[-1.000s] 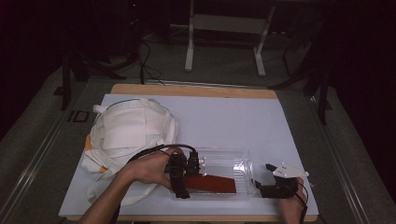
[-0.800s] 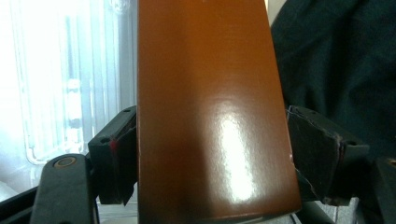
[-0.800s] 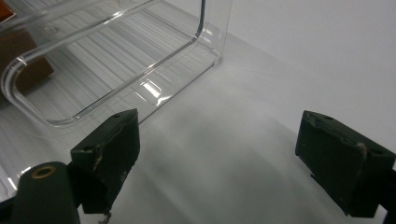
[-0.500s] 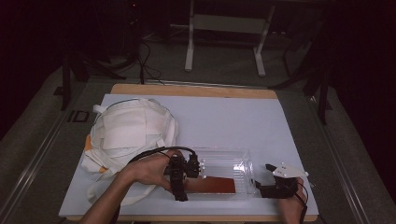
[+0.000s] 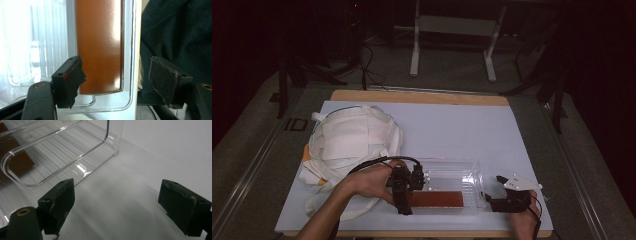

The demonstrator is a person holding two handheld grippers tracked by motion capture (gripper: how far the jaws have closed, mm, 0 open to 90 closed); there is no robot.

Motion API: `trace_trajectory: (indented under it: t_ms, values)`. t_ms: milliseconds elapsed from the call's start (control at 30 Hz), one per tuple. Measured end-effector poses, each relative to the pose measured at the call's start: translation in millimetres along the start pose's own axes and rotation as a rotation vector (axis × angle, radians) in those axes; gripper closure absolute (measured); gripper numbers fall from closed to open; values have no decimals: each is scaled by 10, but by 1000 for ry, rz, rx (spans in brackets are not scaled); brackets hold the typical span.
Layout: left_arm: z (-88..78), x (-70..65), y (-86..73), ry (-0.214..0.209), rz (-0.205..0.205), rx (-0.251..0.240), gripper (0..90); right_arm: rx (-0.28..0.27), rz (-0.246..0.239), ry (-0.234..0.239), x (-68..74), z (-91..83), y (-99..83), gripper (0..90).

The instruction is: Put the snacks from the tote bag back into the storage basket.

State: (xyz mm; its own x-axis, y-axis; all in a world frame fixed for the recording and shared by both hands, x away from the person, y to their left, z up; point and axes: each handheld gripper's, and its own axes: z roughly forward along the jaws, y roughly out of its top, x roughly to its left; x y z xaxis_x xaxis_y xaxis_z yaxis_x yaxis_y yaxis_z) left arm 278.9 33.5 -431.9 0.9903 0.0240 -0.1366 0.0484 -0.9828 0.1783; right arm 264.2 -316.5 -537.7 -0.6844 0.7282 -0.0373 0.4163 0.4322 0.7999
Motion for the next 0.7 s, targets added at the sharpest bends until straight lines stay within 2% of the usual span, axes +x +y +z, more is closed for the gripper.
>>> trace_trajectory:
  t_ms: [433, 700]
  values:
    - [-94, 7, -63, 39, -7, -31, 276, -4, 4, 1, -4, -1, -1, 138]
    - [-193, 13, -152, 84, -28, -83, 276, -7, 8, 1, -8, -4, -2, 138]
